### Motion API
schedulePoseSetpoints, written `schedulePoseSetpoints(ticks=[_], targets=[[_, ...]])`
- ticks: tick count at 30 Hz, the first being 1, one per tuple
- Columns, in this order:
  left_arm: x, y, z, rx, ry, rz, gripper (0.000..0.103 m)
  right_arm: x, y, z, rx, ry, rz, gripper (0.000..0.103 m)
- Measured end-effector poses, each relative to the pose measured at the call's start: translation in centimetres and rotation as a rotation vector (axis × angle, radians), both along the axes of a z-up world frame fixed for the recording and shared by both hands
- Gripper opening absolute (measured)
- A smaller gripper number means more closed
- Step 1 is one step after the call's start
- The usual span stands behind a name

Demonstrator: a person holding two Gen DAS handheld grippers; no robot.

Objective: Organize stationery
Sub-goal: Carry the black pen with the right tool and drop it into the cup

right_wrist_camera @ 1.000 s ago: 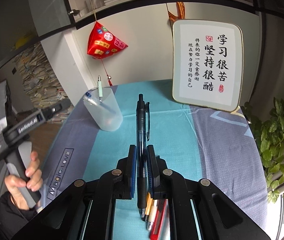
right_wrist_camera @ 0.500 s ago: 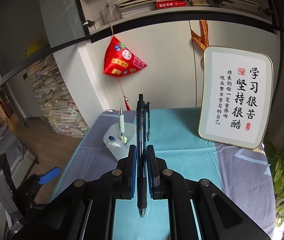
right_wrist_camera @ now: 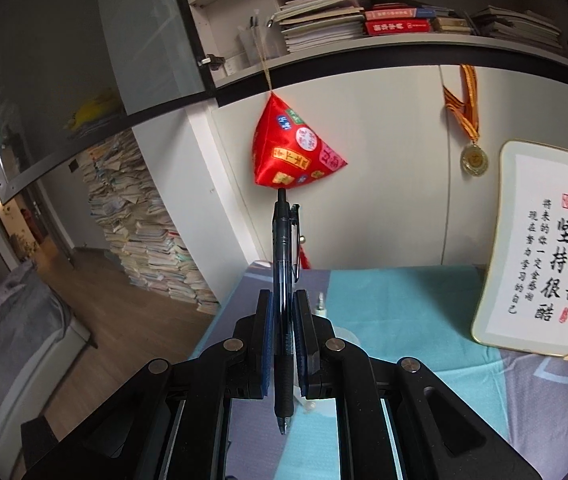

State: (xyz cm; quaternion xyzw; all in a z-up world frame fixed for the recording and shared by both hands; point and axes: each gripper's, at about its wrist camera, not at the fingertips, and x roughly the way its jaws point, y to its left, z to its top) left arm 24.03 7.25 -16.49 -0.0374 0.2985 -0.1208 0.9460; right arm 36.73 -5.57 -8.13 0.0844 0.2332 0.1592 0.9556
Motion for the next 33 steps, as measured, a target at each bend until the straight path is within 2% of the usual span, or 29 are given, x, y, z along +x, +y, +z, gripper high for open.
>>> schedulePoseSetpoints(ticks=[5,10,14,18,22,33], targets=[[-0.2,0.7,0.5,0.0,-0.036,0.027,0.084,2.2,1.0,-2.1,-0.015,-0.017,-0.025,0.011],[0.1,1.0,0.2,-0.004,-0.015,0.04,0.084,3.3,1.2,-3.8,-0.029,-0.014,-0.047,0.011],[-0.1,0.8,0.2,0.017,-0.022,0.049,0.084,3.3,1.1,-3.9,-0.066,-0.067,-0.076,0.011],[-0.4,0.4,0.1,0.027,-0.032,0.032,0.084,3.9,0.7,-4.5,-0.02,-0.035,-0.056,0.011],[-0.5,0.1,0.1,0.058,-0.046,0.035,0.084,3.8,0.7,-4.7,-0.041,-0.039,-0.07,0.011],[-0.4,0.3,-0.1,0.045,-0.039,0.031,0.085,1.0,0.0,-3.3,-0.086,-0.045,-0.071,0.011]])
